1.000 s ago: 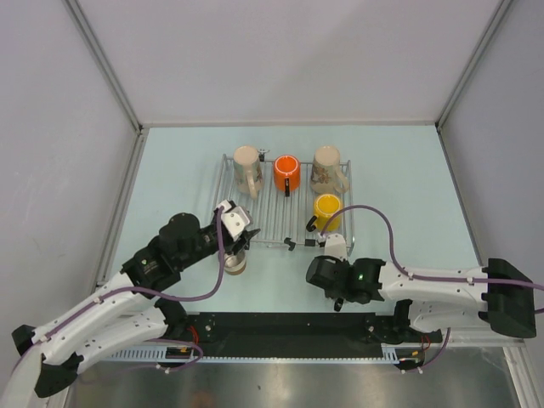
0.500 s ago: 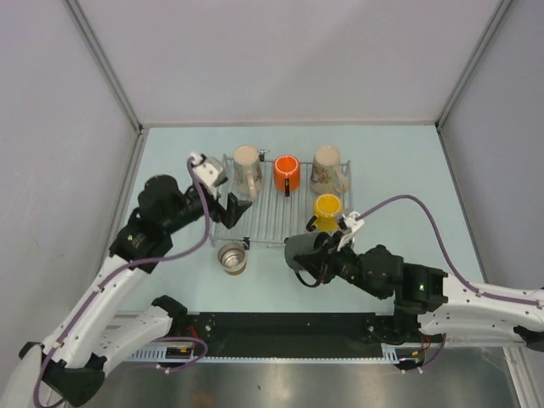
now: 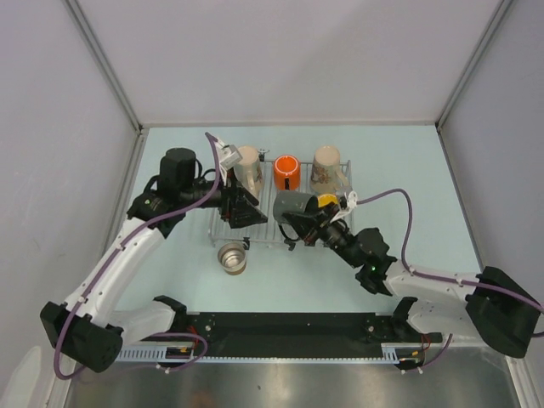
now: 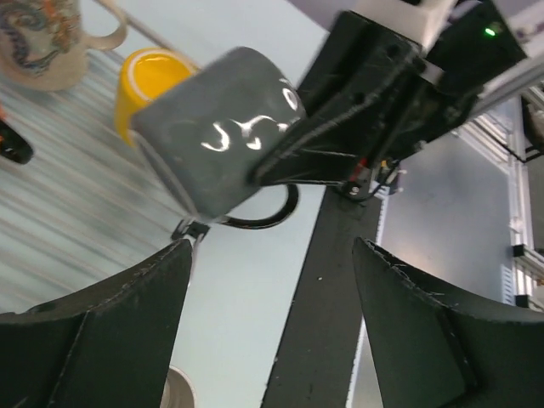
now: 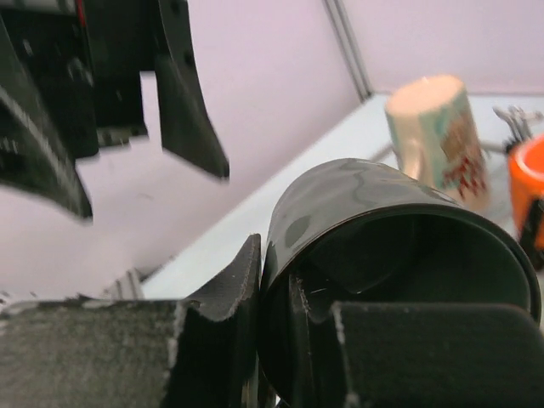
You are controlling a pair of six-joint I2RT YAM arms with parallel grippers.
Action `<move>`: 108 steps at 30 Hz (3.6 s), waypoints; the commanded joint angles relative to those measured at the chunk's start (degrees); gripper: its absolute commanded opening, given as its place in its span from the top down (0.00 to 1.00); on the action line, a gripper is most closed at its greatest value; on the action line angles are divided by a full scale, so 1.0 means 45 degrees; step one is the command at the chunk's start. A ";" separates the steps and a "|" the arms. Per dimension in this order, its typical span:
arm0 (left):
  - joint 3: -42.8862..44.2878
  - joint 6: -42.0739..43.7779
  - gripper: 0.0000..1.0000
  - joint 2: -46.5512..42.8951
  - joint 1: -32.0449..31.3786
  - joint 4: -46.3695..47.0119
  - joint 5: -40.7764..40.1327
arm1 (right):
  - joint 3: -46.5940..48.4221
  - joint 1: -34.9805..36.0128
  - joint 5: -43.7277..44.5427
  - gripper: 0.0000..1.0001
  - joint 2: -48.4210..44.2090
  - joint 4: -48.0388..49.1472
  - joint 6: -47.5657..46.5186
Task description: Load the cups into the dish rack
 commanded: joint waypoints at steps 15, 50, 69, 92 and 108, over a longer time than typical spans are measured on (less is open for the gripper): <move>-0.2426 -0.2553 0.21 -0.2022 0.0082 0.3976 0.0929 | 0.3538 -0.1687 -0.2370 1.00 0.3507 0.7803 0.6121; -0.3226 -0.3295 0.26 -0.2413 0.0082 0.4836 0.1104 | 0.5610 -0.2215 -0.4090 1.00 0.4038 0.7764 0.7081; -0.2701 -0.6029 0.27 -0.1515 0.0472 0.7083 0.0106 | 0.5376 -0.1025 -0.4871 1.00 0.4448 0.7784 0.7550; -0.2779 -0.8315 0.60 -0.2315 0.1176 0.8861 0.0848 | 0.4906 0.0187 -0.4519 1.00 0.8566 0.7862 0.8136; -0.2643 -0.7498 1.00 -0.1964 0.1235 0.8257 0.1025 | 0.5805 0.0403 -0.5203 1.00 0.9272 0.7843 0.8155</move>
